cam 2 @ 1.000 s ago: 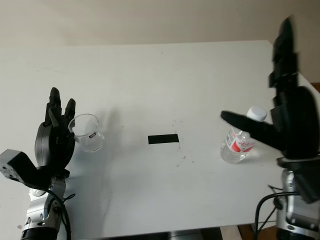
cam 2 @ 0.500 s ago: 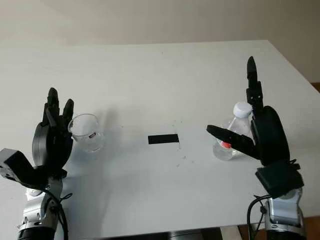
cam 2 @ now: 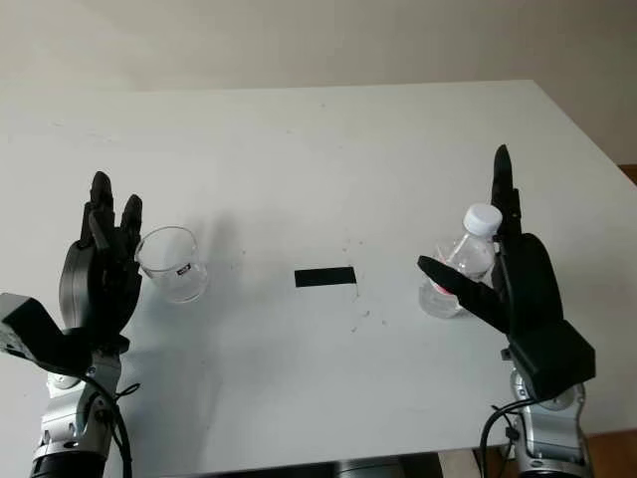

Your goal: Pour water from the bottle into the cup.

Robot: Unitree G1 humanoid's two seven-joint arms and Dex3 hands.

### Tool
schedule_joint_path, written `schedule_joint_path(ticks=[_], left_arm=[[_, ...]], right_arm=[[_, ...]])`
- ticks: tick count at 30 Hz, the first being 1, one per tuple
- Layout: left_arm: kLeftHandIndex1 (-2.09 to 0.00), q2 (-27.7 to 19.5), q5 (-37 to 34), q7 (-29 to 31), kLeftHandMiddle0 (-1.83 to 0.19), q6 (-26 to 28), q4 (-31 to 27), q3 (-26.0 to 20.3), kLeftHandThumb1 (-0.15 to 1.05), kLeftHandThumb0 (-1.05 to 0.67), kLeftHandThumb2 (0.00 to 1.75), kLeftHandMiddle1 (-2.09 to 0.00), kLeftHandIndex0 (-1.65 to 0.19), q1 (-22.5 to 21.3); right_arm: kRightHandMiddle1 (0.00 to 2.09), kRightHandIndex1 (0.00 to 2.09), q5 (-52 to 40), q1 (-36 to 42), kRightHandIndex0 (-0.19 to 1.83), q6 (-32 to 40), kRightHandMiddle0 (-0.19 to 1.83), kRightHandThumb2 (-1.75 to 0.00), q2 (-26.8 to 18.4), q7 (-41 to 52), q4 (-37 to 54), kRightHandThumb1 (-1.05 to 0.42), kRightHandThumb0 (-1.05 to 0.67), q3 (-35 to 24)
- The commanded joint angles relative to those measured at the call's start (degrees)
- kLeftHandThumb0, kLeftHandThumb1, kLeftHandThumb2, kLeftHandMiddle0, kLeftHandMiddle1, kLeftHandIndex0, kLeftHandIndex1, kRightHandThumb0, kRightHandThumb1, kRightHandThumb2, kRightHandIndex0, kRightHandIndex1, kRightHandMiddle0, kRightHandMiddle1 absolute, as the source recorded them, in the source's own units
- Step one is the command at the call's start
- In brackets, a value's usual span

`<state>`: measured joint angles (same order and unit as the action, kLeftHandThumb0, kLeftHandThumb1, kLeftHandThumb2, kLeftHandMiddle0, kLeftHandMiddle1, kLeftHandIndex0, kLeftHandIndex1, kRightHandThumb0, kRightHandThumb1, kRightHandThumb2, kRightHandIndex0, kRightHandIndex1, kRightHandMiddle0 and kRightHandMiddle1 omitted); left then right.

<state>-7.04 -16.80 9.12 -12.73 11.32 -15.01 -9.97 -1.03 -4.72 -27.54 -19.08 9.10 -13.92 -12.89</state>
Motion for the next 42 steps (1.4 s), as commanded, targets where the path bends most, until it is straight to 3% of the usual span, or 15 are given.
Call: schedule_joint_path(ticks=[1, 15, 20, 24, 28, 29, 30, 31, 32, 34, 35, 37, 42], left_arm=[[0.00, -0.33, -0.06, 0.08, 0.19, -0.21, -0.57, -0.37, 1.05, -0.87, 0.71, -0.25, 0.14, -0.53], [0.00, -0.53, -0.09, 0.42, 0.19, -0.53, -0.44, -0.28, 1.05, -0.88, 0.69, -0.27, 0.14, -0.25], [0.00, -0.33, -0.29, 0.25, 0.19, -0.64, -0.56, -0.43, 1.05, -0.88, 0.69, -0.25, 0.15, -0.19], [0.00, -0.14, 0.00, -0.16, 0.19, -0.68, -0.88, -0.25, 1.05, -0.87, 0.70, -0.26, 0.15, -0.03], [0.00, -0.26, -0.05, -0.03, 0.19, -0.79, -1.21, -0.29, 1.05, -0.88, 0.71, -0.24, 0.15, 0.34], [0.00, -0.26, 0.00, -0.14, 0.19, -0.80, -1.27, -0.33, 1.05, -0.88, 0.71, -0.24, 0.15, 0.37], [0.00, -0.27, -0.04, -0.17, 0.19, -0.79, -1.31, -0.38, 1.05, -0.88, 0.71, -0.24, 0.16, 0.38], [0.00, -0.27, 0.00, -0.13, 0.19, -1.04, -1.25, -0.41, 1.05, -0.88, 0.71, -0.24, 0.16, 0.34], [0.00, -0.25, 0.05, -0.21, 0.19, -1.15, -1.28, -0.42, 1.05, -0.88, 0.71, -0.25, 0.16, 0.31], [0.00, -0.29, 0.05, -0.19, 0.19, -1.28, -1.23, -0.41, 1.05, -0.88, 0.72, -0.25, 0.17, 0.26], [0.00, -0.32, 0.09, -0.21, 0.19, -1.31, -1.20, -0.39, 1.05, -0.88, 0.72, -0.25, 0.17, 0.25], [0.00, -0.30, -0.05, -0.16, 0.19, -1.37, -1.09, -0.43, 1.05, -0.88, 0.72, -0.26, 0.16, 0.19], [0.00, -0.29, -0.67, 0.37, 0.19, -1.63, -0.42, -0.72, 1.05, -0.87, 0.71, -0.26, 0.16, -0.03]], right_arm=[[0.05, 0.00, -0.93, -0.35, -0.19, 0.25, -0.19, -0.05, 0.61, 0.15, -1.10, -1.00, -0.96, 0.29], [0.01, 0.00, -2.94, -1.43, -0.19, 2.30, -0.19, -0.05, 0.11, 4.76, -2.99, -0.98, -0.92, 2.45], [0.04, 0.02, -1.69, -0.25, -0.18, -4.48, -0.13, -0.04, 2.63, 1.61, -2.00, -0.95, -0.83, 2.32], [0.12, 0.10, -2.57, -0.03, 0.07, -5.47, 0.08, -0.05, 5.76, -2.06, -1.44, -0.91, -0.69, 1.58], [0.21, 0.19, -2.50, 0.94, 0.77, -3.02, 0.58, -0.06, 7.71, -5.04, 1.15, -0.92, -0.43, 1.45], [0.25, 0.23, -2.18, 1.04, 0.86, -2.93, 0.67, -0.06, 7.76, -5.50, 1.23, -0.93, -0.38, 1.43], [0.32, 0.35, -1.86, 1.06, 0.91, -2.93, 0.75, -0.06, 7.65, -5.83, 1.10, -0.95, -0.35, 1.42], [0.50, 0.76, -1.50, 1.11, 0.81, -2.71, 0.76, -0.06, 7.39, -6.05, 1.02, -0.96, -0.33, 1.42], [0.91, 1.20, -1.39, 1.19, 0.70, -2.52, 0.66, -0.06, 7.10, -5.94, 0.96, -0.98, -0.33, 1.46], [1.46, 1.78, -1.64, 1.32, 0.57, -2.26, 0.50, -0.06, 6.58, -5.15, 0.82, -1.01, -0.36, 1.58], [1.60, 1.93, -1.00, 1.26, 0.52, -2.89, 0.45, -0.05, 6.20, -5.11, 0.32, -1.01, -0.36, 1.62], [1.77, 2.06, -0.21, 1.29, 0.43, -3.11, 0.41, -0.06, 5.37, -4.56, -0.23, -1.02, -0.40, 1.78], [1.85, 2.09, 4.55, 2.17, 0.40, 0.77, 0.41, -0.06, 2.93, -4.79, 1.77, -1.04, -0.48, 2.47]])
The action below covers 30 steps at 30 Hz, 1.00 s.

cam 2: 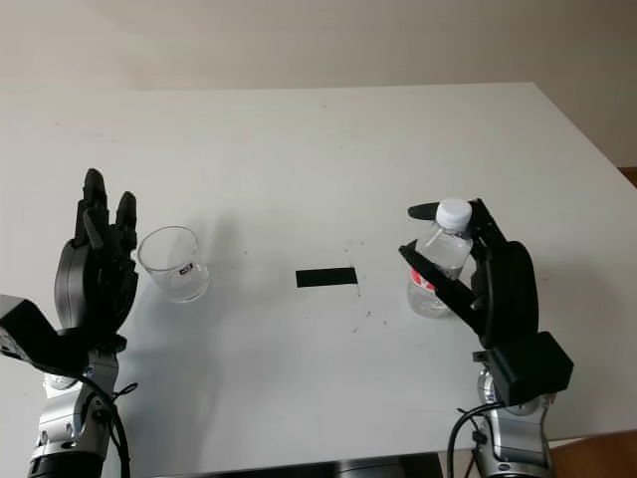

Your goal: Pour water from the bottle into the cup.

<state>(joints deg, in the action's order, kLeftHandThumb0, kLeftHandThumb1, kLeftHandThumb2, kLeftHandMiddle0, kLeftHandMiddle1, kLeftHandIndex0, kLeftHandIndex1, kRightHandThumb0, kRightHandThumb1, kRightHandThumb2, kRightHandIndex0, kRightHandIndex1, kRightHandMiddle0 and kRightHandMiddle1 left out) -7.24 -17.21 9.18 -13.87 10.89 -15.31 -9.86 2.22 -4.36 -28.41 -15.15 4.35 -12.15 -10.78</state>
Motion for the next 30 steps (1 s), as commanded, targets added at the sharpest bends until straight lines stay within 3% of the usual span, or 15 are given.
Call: schedule_joint_path(ticks=[1, 6, 11, 15, 21, 30], left_arm=[[0.00, -0.07, -0.30, 0.30, 0.19, -0.42, -0.03, -0.44, 1.05, -0.87, 0.71, -0.26, 0.16, -0.14], [0.00, -0.03, 0.26, -0.13, 0.19, -0.45, -0.41, -0.32, 1.05, -0.87, 0.72, -0.27, 0.16, 0.00], [0.00, 0.17, 0.06, -0.06, 0.19, -0.29, -0.75, -0.25, 1.05, -0.88, 0.71, -0.26, 0.16, 0.32], [0.00, 0.07, 0.34, 0.06, 0.19, -0.44, -0.66, -0.07, 1.05, -0.89, 0.71, -0.24, 0.16, 0.30], [0.00, 0.41, 0.59, -0.27, 0.19, -0.93, 0.01, 0.04, 1.05, -0.88, 0.70, -0.24, 0.14, 0.11], [0.00, 0.46, 0.76, -0.08, 0.19, -1.45, 1.04, 0.39, 1.05, -0.88, 0.69, -0.26, 0.13, -0.25]], right_arm=[[1.87, 2.09, 2.21, 2.09, 0.43, 3.08, 0.42, -0.07, -1.28, -0.25, 0.89, -1.04, -0.50, 0.50], [2.07, 2.09, 3.99, 2.40, 0.46, 7.44, 0.43, -0.12, -1.91, 0.64, 2.75, -1.05, -0.50, 2.09], [2.09, 2.09, 6.31, 1.05, 0.40, 9.89, 0.35, -0.22, -2.59, 1.86, 2.85, -1.05, -0.49, 4.77], [2.09, 2.09, 8.67, -2.14, 0.35, 6.20, 0.27, -0.29, -1.75, 0.22, -0.10, -1.05, -0.42, 7.20], [2.09, 2.09, 9.83, -13.52, 0.19, 3.78, 0.06, -0.19, -2.57, 1.08, -5.39, -1.05, -0.34, 10.20], [2.09, 2.09, 16.70, -34.91, -0.03, -1.78, -0.16, -0.18, -2.93, -1.48, -22.65, -1.05, -0.22, 15.77]])
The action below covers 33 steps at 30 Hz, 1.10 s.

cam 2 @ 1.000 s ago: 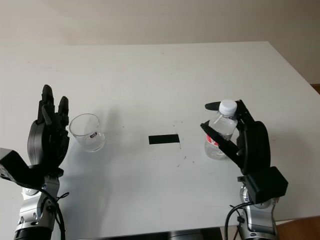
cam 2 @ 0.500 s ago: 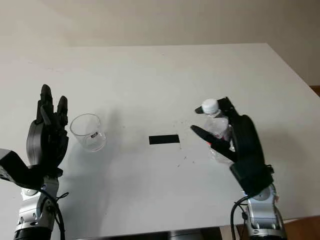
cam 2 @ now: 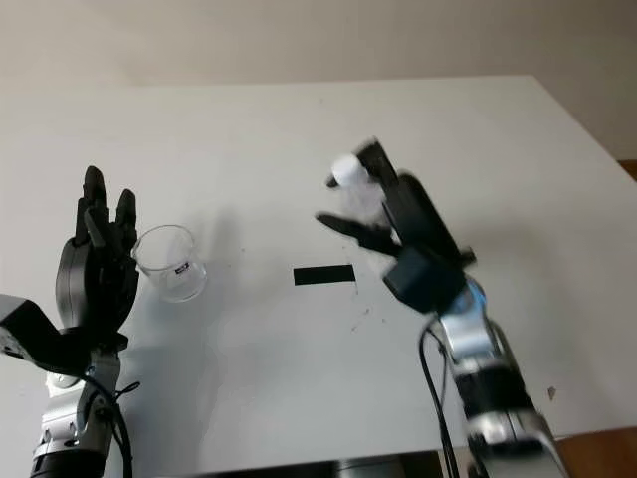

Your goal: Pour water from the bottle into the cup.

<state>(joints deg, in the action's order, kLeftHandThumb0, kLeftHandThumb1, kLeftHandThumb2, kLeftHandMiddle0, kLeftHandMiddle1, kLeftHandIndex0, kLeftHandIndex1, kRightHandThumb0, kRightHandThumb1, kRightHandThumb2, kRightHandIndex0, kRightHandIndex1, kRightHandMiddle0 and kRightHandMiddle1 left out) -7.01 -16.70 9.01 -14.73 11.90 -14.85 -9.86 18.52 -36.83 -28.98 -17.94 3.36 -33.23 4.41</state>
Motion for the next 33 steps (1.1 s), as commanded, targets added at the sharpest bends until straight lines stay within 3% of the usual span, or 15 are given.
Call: schedule_joint_path(ticks=[1, 3, 9, 17, 26, 33], left_arm=[[0.00, 0.26, 0.26, 0.07, 0.19, -0.69, 0.16, -0.06, 1.05, -0.88, 0.69, -0.27, 0.13, -0.31], [0.00, 0.28, 0.33, -0.03, 0.19, -0.69, 0.18, 0.01, 1.05, -0.88, 0.69, -0.28, 0.13, -0.33], [0.00, 0.56, 0.46, -0.25, 0.19, -1.02, 0.42, 0.24, 1.05, -0.88, 0.70, -0.30, 0.13, -0.53], [0.00, 1.45, 0.92, -1.16, 0.19, -1.54, 0.51, 0.65, 1.05, -0.87, 0.74, -0.36, 0.14, -1.01], [0.00, 1.89, 1.50, -1.13, 0.19, -2.46, 1.26, 0.88, 1.05, -0.88, 0.75, -0.36, 0.15, -1.18], [0.00, 2.64, 1.77, -1.49, 0.19, -2.99, 1.20, 1.20, 1.05, -0.88, 0.75, -0.35, 0.15, -0.93]], right_arm=[[2.09, 2.09, 0.87, -4.28, -0.04, -1.90, -0.17, -0.17, 0.00, -0.82, -3.43, -1.05, -0.21, 1.15], [2.09, 2.09, 1.87, -8.33, 0.02, -2.82, -0.17, -0.15, 0.53, -1.50, -7.54, -1.05, -0.19, 2.35], [2.09, 2.09, 4.36, -17.41, 0.58, -3.61, 0.24, -0.12, 2.06, -3.53, -17.74, -1.05, -0.15, 5.51], [2.09, 2.09, 9.45, -25.65, 0.96, -2.93, 0.56, -0.16, 4.30, -7.90, -27.88, -1.05, -0.12, 10.64], [2.09, 2.09, 18.90, -31.40, 1.08, -1.83, 0.62, -0.14, 5.77, -14.90, -35.04, -1.03, -0.12, 19.33], [2.09, 2.09, 25.31, -34.09, 1.00, -1.26, 0.49, -0.11, 6.43, -20.07, -36.80, -1.02, -0.13, 25.59]])
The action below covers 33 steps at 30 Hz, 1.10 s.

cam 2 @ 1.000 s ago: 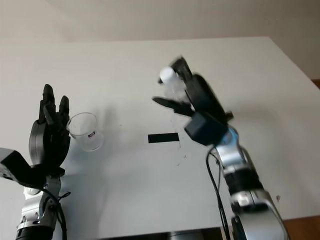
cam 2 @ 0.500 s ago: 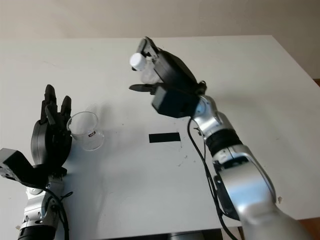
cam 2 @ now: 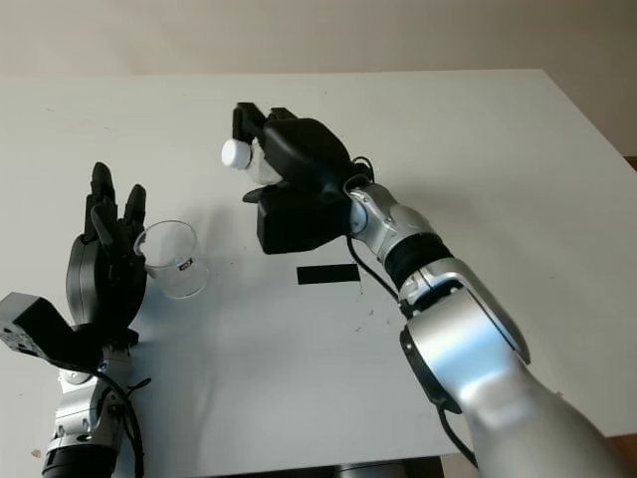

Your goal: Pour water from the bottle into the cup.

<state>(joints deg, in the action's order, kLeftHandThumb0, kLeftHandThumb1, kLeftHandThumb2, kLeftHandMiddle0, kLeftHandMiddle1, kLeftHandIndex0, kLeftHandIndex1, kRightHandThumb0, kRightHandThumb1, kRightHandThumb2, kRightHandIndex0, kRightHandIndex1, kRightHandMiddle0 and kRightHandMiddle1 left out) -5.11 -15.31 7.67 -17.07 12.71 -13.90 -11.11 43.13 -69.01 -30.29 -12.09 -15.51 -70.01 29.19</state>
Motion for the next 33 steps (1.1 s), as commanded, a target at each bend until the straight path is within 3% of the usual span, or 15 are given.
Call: schedule_joint_path(ticks=[1, 8, 14, 25, 33], left_arm=[[0.00, 0.84, 0.53, -0.33, 0.19, -0.82, 0.46, 0.27, 1.05, -0.88, 0.74, -0.36, 0.14, 0.35], [0.00, 1.30, 1.00, -0.99, 0.19, -1.01, 0.30, 0.69, 1.05, -0.89, 0.74, -0.35, 0.13, 0.82], [0.00, 2.14, 1.07, -1.78, 0.19, -0.65, 0.13, 0.80, 1.05, -0.91, 0.78, -0.38, 0.11, 0.73], [0.00, 2.42, 1.51, -1.88, 0.19, -1.08, 1.15, 0.94, 1.05, -0.92, 0.81, -0.40, 0.11, 0.20], [0.00, 2.66, 2.20, -2.15, 0.19, -1.50, 1.95, 0.94, 1.05, -0.91, 0.83, -0.40, 0.11, -0.24]], right_arm=[[2.09, 2.09, 1.46, -2.10, 0.99, -0.30, 0.46, -0.10, 0.66, -2.30, -0.11, -1.02, -0.14, 1.58], [2.09, 2.09, 5.18, -3.61, 1.08, -1.39, 0.48, -0.22, 1.07, -5.98, -0.09, -1.05, -0.21, 5.94], [2.09, 2.09, 8.47, -3.93, 1.12, -3.81, 0.38, -0.20, 0.27, -12.64, 1.64, -1.04, -0.23, 8.75], [2.09, 2.09, 16.68, -5.09, 1.28, -2.27, 0.77, -0.17, 0.68, -23.35, 4.43, -1.00, -0.29, 14.89], [2.09, 2.09, 19.45, -6.78, 1.18, 0.42, 0.75, -0.21, 2.34, -24.90, 4.23, -1.02, -0.26, 17.72]])
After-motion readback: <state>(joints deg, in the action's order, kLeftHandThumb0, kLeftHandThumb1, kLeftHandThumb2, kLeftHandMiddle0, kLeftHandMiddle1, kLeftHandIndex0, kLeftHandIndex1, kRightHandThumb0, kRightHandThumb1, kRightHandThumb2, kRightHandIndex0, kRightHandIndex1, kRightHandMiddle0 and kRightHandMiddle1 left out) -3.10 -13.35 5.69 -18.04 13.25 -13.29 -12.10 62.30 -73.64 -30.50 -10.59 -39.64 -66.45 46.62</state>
